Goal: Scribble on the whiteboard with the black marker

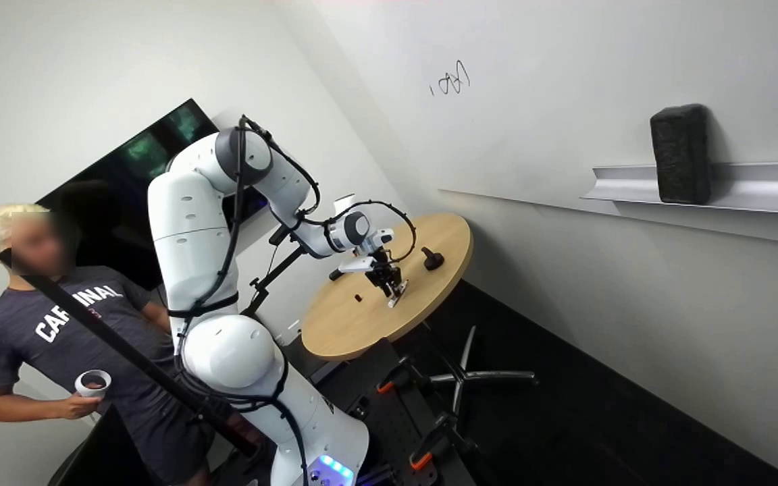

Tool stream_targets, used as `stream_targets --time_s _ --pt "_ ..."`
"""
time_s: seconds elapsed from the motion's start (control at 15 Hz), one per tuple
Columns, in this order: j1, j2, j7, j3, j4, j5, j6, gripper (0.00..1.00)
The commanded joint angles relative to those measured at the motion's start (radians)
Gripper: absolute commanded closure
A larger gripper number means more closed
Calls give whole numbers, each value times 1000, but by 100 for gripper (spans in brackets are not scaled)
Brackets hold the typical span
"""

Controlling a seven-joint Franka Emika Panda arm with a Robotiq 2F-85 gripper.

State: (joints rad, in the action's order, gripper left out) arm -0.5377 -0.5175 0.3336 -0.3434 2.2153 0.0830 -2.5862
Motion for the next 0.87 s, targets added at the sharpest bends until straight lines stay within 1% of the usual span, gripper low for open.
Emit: stream_targets --time_s 0.0,0.2,0.27,0.53,0.8 --pt "-33 61 40 25 16 -19 38 26" --pt "-28 155 64 23 75 -23 22 4" --pt "-21 194 62 17 98 -26 19 0" --pt "18 367 15 -27 188 -62 9 0" --pt "37 489 -12 -59 226 -105 41 0"
